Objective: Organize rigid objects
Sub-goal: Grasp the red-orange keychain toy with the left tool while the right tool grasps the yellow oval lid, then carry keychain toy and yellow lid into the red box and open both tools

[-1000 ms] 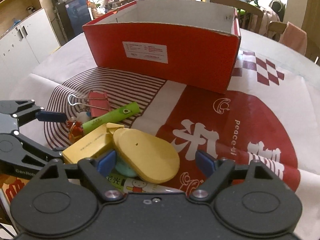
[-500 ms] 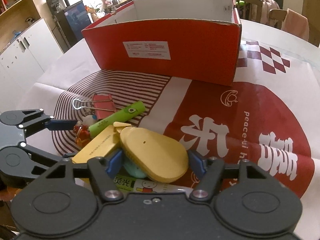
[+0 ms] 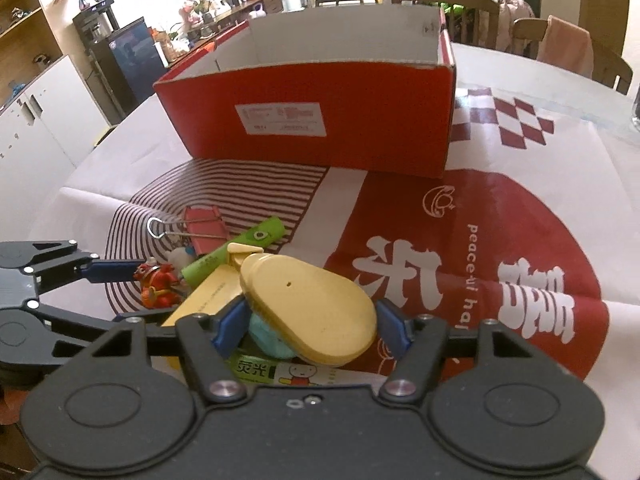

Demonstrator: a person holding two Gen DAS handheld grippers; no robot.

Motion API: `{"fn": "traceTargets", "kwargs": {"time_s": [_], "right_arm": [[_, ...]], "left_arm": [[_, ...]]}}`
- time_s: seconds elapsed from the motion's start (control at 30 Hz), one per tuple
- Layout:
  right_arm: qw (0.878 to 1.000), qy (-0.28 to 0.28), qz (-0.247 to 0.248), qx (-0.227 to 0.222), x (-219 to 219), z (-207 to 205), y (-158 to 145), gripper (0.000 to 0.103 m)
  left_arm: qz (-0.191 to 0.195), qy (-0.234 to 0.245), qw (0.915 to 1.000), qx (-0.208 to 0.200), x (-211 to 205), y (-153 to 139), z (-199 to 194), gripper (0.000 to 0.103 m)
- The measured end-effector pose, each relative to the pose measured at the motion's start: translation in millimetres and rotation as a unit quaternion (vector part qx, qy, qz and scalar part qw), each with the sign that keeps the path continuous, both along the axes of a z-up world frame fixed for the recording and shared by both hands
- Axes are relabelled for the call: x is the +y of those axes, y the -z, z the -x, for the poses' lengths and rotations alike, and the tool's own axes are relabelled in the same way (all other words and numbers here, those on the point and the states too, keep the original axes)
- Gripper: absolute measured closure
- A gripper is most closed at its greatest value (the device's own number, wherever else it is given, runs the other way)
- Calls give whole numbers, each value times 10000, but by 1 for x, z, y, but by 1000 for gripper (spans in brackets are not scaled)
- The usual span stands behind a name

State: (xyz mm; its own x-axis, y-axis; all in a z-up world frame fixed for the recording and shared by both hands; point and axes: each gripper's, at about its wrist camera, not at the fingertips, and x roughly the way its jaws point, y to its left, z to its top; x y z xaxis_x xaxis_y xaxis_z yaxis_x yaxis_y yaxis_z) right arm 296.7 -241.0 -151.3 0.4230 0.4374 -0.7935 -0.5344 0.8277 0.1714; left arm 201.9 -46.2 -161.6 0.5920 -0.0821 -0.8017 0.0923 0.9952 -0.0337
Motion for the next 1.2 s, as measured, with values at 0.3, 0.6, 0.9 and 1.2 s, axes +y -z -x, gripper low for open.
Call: {"fn": "traceTargets", "kwargs": {"time_s": [0.3,0.6,0.9,1.2], "right_arm": [[9997,109,-88,-219,0,14,-32,35],[9986,341,23,-398,1,18,-67,35],[9968,477,-18,-635,6,5,-102,35],[9946,481,-45,-923,17,-21,-132,35]], "left_arm": [[112,-174,9997,-97,12,-27,10,42],[274,-312,9987,-299,21,-62,10,42],[161,-350,9969,-688,28,-101,-10,42],[176,-396,9952,-875,34,-129,-40,42]]}}
